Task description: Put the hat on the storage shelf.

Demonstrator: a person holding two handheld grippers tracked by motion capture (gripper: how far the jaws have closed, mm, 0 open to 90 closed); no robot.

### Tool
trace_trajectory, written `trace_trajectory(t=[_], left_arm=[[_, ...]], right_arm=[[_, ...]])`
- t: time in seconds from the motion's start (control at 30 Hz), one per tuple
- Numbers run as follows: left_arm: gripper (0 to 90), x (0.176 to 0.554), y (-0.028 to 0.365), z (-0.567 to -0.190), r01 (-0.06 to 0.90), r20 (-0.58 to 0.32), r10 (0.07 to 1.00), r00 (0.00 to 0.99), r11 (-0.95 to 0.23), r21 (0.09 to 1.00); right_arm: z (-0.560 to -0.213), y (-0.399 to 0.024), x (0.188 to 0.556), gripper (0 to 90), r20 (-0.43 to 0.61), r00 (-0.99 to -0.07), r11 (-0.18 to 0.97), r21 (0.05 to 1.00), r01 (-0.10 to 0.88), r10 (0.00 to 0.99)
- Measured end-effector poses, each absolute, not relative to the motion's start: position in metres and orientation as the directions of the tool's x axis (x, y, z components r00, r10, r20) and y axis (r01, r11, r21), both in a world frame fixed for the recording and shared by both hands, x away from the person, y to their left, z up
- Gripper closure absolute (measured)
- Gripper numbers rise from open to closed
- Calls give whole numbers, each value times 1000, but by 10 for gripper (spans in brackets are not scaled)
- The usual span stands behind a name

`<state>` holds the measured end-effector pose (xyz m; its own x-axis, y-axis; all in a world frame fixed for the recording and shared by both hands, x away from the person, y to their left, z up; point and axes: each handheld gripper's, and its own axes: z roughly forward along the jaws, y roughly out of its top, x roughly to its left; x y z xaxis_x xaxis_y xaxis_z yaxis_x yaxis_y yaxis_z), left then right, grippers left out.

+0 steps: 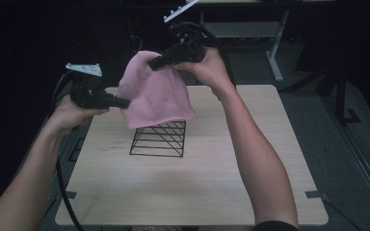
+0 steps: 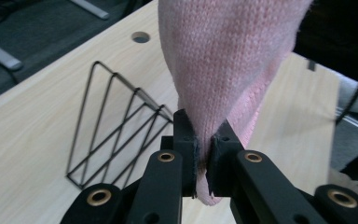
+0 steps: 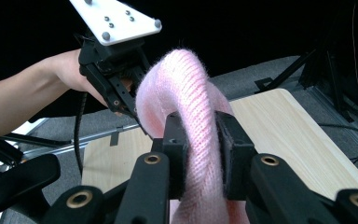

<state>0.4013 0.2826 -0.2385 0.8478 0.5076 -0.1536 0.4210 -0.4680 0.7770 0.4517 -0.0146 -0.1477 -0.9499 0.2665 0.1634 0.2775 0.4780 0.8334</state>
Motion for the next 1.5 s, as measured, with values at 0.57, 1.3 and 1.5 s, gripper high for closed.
trace_trajectory(t=[0.57, 1.3, 1.5], left_arm=[[843, 421, 284, -247, 444, -110, 577, 809, -477, 758], [835, 417, 284, -266, 454, -91, 569, 818, -540, 709], [836, 412, 286, -271, 452, -75, 571, 817, -556, 698]], right_arm=[[-169, -17, 469, 752, 197, -939, 458, 833, 311, 281], [-195, -15, 462, 745, 226, -941, 476, 818, 324, 253], [-201, -10, 460, 743, 228, -943, 486, 813, 321, 242]])
